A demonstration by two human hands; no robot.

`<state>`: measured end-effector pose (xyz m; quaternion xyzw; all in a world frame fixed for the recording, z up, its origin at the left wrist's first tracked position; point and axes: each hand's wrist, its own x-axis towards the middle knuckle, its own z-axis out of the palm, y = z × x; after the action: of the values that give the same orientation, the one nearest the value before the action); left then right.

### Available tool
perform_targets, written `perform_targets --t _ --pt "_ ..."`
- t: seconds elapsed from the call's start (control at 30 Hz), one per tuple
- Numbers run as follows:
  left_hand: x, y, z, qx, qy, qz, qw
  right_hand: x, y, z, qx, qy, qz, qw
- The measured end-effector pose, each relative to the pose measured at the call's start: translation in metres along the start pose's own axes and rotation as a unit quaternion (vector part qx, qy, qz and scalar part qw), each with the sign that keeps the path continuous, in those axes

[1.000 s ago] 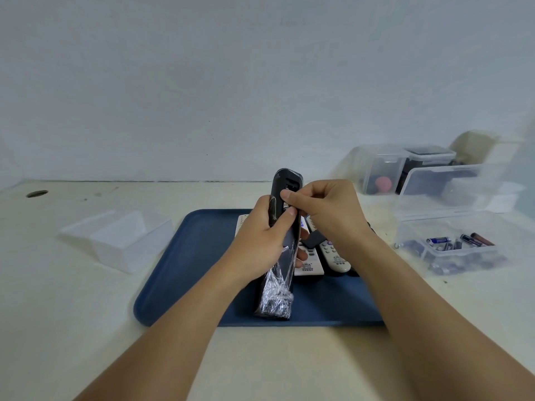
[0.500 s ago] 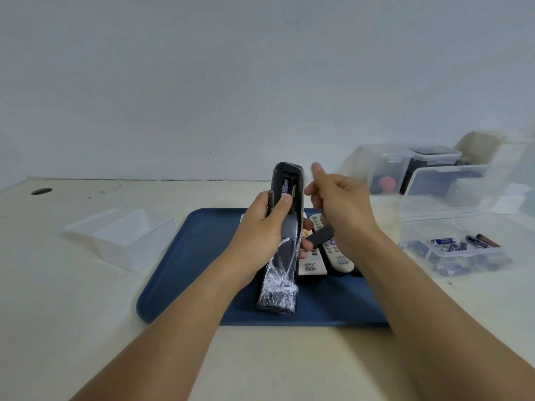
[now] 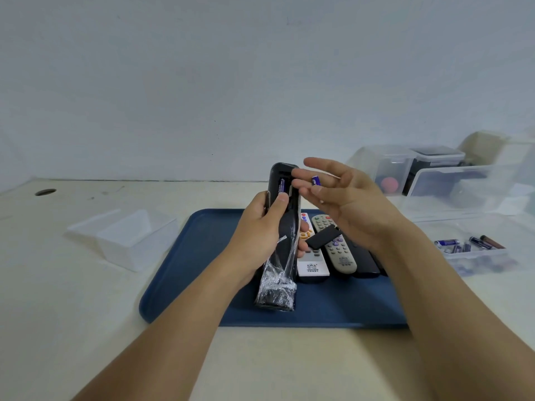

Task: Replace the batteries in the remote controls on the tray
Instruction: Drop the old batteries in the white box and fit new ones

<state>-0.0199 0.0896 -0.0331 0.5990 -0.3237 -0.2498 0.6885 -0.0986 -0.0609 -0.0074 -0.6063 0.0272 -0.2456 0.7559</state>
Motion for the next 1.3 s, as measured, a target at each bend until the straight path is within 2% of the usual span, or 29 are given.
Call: perform_targets --t 0.1,0.17,0.23,0.3,0.43,0.5,0.7,0.83,1.0,1.3 --pt "0.001 -0.001 0.001 0.025 0.001 0.003 1.000 0.002 0.004 0.001 -0.163 0.055 -0.091 0.981" --pt "0.000 -0.002 0.001 0.045 -0.001 0.007 0.999 0.003 0.008 0.002 -0.284 0.091 -0.132 0.945" --pt "-0.001 -0.002 0.002 0.049 -0.004 0.007 0.999 0.003 0.012 0.005 -0.380 0.087 -0.164 0.906" --pt "-0.001 -0.001 0.002 0.034 -0.007 -0.005 0.999 0.002 0.012 0.006 -0.418 0.058 -0.179 0.889" --pt "-0.002 0.004 0.001 -0.030 -0.015 -0.057 0.998 -0.001 0.006 0.002 -0.403 -0.012 -0.165 0.900" --pt "-0.002 0.004 0.000 -0.050 -0.018 -0.080 0.995 -0.002 0.006 0.003 -0.416 -0.035 -0.177 0.891" --pt "-0.001 0.005 -0.003 -0.038 -0.018 -0.082 0.996 -0.001 0.008 0.008 -0.428 0.028 -0.212 0.878" --pt "-0.001 0.007 -0.001 -0.026 -0.012 -0.066 0.997 -0.001 0.011 0.013 -0.381 0.076 -0.185 0.903" --pt "-0.002 0.004 0.003 -0.012 -0.007 -0.045 0.999 -0.003 0.012 0.013 -0.239 0.102 -0.054 0.964" --pt "0.001 0.004 0.005 -0.021 0.014 -0.055 0.998 -0.005 0.014 0.020 -0.231 0.108 -0.054 0.966"
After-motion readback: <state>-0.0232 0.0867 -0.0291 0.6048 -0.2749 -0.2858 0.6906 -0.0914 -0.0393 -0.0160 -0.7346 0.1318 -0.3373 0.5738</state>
